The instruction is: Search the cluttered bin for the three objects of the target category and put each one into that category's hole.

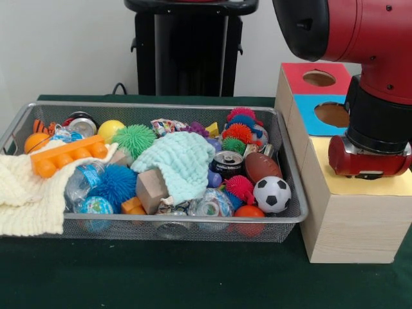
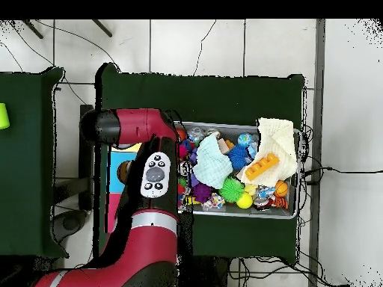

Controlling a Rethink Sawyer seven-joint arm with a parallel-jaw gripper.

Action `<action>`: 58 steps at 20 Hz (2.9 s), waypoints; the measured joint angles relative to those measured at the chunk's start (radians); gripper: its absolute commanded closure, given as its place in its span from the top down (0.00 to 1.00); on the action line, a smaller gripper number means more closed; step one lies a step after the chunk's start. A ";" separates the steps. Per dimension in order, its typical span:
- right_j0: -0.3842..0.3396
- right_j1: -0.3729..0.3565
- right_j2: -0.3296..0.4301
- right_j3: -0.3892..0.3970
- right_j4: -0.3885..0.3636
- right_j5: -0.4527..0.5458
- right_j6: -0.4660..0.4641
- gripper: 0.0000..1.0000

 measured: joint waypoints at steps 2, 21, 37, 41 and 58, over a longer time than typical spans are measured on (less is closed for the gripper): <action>0.000 -0.001 0.001 0.000 -0.002 0.000 0.000 1.00; -0.001 -0.004 0.003 0.005 -0.005 0.001 0.000 1.00; -0.022 -0.025 0.034 0.043 -0.005 -0.032 0.000 1.00; -0.029 -0.030 0.041 0.054 -0.005 -0.042 0.000 1.00; -0.032 -0.033 0.047 0.058 -0.008 -0.044 0.000 1.00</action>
